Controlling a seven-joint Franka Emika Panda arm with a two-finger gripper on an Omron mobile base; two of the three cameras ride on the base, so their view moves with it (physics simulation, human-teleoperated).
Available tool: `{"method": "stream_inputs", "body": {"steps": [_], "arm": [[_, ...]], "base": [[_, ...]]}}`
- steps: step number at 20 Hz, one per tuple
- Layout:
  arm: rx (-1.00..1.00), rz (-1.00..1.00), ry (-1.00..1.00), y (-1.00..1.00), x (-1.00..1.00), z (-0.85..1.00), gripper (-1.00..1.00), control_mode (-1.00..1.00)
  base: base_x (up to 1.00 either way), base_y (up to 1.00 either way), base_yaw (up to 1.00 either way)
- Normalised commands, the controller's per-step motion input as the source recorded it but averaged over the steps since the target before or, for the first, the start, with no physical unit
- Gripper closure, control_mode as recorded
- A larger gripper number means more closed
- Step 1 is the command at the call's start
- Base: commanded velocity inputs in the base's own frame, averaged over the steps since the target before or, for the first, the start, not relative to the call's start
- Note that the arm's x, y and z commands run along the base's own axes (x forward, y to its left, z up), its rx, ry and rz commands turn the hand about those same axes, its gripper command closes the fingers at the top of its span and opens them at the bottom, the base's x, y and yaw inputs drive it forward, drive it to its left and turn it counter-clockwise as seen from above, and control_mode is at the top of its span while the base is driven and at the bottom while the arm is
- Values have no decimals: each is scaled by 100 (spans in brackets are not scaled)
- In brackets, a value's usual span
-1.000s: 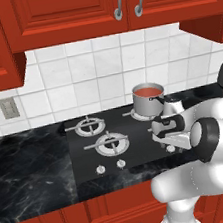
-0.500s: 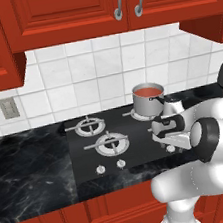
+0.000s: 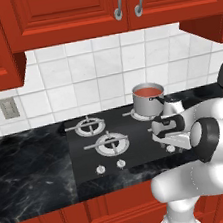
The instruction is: Wait until the marinara sauce is simmered to a deep red color and then turn off the stove.
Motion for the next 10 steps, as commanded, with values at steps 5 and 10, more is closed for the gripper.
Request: {"method": "stream_inputs", "body": {"steps": [5, 10], "arm": [[0, 0, 0, 0, 0, 0, -100, -100], [0, 0, 0, 0, 0, 0, 100, -100]], "base": [[0, 0, 0], [0, 0, 0]]}}
